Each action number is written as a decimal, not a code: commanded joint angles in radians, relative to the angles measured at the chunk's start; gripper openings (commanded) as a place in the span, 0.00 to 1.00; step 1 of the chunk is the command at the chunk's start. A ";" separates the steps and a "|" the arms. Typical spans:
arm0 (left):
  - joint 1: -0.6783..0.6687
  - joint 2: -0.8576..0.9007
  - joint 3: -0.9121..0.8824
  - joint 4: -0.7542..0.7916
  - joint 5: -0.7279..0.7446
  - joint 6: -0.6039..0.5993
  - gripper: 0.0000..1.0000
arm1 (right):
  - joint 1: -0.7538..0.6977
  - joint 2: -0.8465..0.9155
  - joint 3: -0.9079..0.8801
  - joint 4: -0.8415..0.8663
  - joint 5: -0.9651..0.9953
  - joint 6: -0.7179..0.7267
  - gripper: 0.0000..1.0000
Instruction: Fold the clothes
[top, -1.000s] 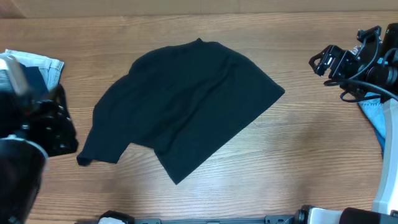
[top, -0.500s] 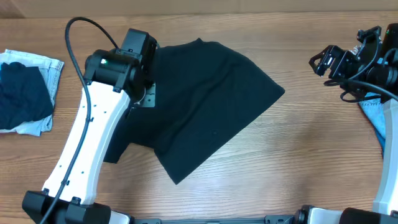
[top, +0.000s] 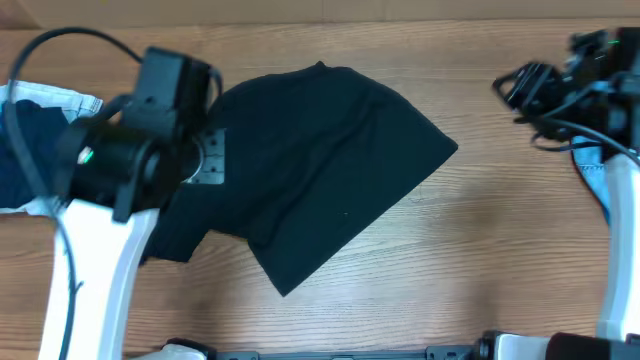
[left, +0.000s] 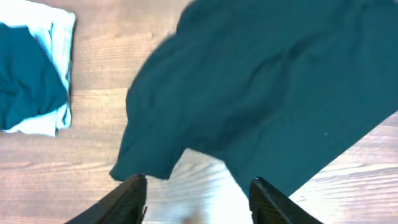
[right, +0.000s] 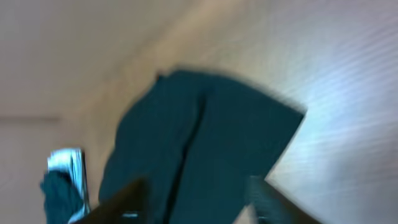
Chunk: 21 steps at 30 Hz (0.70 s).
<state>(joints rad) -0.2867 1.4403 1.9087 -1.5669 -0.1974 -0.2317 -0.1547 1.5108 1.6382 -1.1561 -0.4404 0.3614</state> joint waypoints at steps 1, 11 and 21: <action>-0.002 -0.049 0.019 0.039 0.000 0.019 0.62 | 0.182 0.109 -0.024 -0.035 0.132 0.010 0.11; -0.002 -0.051 0.018 0.016 0.000 0.019 0.68 | 0.375 0.591 -0.086 0.124 0.113 -0.051 0.04; -0.002 -0.051 0.018 0.020 0.000 0.019 0.70 | 0.348 0.665 -0.214 0.209 0.276 -0.070 0.04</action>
<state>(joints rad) -0.2867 1.3914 1.9141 -1.5482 -0.1974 -0.2287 0.2222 2.1521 1.5105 -0.9722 -0.3004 0.3050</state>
